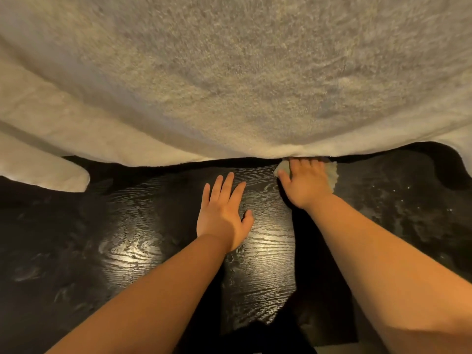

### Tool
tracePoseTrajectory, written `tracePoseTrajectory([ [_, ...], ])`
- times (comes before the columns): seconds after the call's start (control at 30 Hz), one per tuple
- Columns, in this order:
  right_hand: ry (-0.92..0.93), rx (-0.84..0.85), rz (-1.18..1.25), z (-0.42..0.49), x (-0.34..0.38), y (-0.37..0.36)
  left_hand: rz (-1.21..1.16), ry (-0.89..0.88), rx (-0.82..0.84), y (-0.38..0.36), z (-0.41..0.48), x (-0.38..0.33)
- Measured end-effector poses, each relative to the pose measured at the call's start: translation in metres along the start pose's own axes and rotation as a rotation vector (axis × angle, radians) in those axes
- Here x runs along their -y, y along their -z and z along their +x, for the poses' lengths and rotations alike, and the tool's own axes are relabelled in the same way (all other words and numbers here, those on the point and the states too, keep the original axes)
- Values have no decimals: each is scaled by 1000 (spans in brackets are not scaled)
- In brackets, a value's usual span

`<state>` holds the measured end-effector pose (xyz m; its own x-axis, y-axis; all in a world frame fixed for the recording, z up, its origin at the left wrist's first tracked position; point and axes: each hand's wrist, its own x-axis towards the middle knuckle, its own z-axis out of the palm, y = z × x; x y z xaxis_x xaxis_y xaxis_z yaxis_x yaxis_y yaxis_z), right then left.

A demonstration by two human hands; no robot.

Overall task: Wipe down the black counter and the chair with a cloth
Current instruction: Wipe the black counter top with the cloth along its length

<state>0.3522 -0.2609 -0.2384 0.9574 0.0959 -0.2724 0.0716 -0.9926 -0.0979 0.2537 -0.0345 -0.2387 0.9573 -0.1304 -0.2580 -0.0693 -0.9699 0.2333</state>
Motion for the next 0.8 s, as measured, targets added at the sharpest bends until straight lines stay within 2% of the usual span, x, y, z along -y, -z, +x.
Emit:
tracePoseTrajectory([
  [0.07, 6, -27, 47, -16, 8, -4, 4, 2, -29, -2, -1, 0],
  [0.2, 209, -38, 47, -84, -2, -28, 22, 3, -40, -3, -1, 0],
  [0.3, 332, -5, 51, -82, -33, -26, 14, 4, -46, -3, 0, 0],
  [0.37, 245, -34, 39, -57, -51, -19, 2, 2, -59, -5, 0, 1],
  [0.47, -3, -38, 56, -21, -57, -5, 35, 4, -50, -6, 0, 2],
  [0.57, -58, -42, 96, -27, -38, -6, 45, 2, -53, -8, 2, 1],
  [0.7, 126, -47, 91, -100, -22, -28, 61, 8, -79, -9, 0, 1],
  [0.8, 277, 7, 61, -124, -39, -35, 92, 48, -23, -6, 1, -10],
])
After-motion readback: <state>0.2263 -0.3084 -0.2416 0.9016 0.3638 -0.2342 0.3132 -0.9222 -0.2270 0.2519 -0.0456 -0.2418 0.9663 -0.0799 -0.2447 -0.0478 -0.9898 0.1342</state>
